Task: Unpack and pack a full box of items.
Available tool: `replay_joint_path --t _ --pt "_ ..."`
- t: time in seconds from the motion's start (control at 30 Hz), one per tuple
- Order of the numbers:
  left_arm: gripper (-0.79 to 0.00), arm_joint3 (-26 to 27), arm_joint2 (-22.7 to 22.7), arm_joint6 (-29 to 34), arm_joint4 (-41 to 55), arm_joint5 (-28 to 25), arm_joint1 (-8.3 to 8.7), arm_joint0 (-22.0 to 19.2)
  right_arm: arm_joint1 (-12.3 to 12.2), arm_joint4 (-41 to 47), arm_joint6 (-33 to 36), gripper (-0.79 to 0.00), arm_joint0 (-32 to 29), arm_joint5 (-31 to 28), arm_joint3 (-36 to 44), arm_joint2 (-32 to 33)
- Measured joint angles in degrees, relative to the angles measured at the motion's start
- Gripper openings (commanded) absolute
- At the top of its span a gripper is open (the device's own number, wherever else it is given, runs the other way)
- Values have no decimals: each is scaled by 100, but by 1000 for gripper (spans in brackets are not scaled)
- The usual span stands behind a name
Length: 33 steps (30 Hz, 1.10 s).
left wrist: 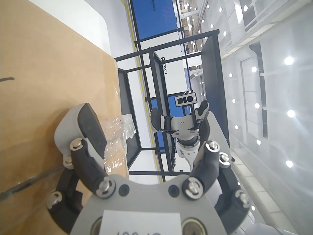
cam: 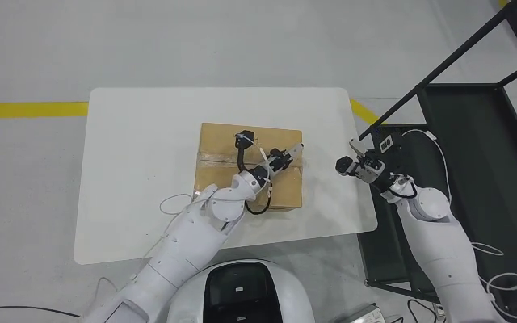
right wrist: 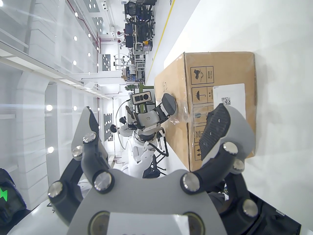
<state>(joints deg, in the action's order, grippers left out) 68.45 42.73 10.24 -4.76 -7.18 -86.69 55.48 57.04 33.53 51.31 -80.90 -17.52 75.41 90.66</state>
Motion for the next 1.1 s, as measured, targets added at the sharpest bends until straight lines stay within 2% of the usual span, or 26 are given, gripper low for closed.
replay_joint_path --t 0.27,0.43,0.53,0.63,0.77,0.87,0.97,1.1 --pt "0 -377 -213 191 370 -388 -219 -252 0 33 17 0 -88 4 46 81" --pt "0 -176 84 317 283 -565 -138 -170 10 -44 101 0 -15 97 101 -10" --pt "0 326 480 525 88 -502 26 95 21 -87 171 0 119 126 98 -96" --pt "0 1062 1034 920 -149 -243 244 508 30 -137 275 0 264 146 130 -190" --pt "0 2221 2027 1845 -371 527 562 1195 51 -282 448 0 525 265 197 -415" --pt "0 2995 2798 2453 -302 837 744 1707 77 -421 575 0 774 394 238 -651" --pt "0 3550 3446 2961 -412 892 888 2154 107 -571 668 0 1035 536 266 -902" --pt "0 3909 4087 3728 -428 809 1034 2546 151 -709 737 0 1320 667 311 -1202"
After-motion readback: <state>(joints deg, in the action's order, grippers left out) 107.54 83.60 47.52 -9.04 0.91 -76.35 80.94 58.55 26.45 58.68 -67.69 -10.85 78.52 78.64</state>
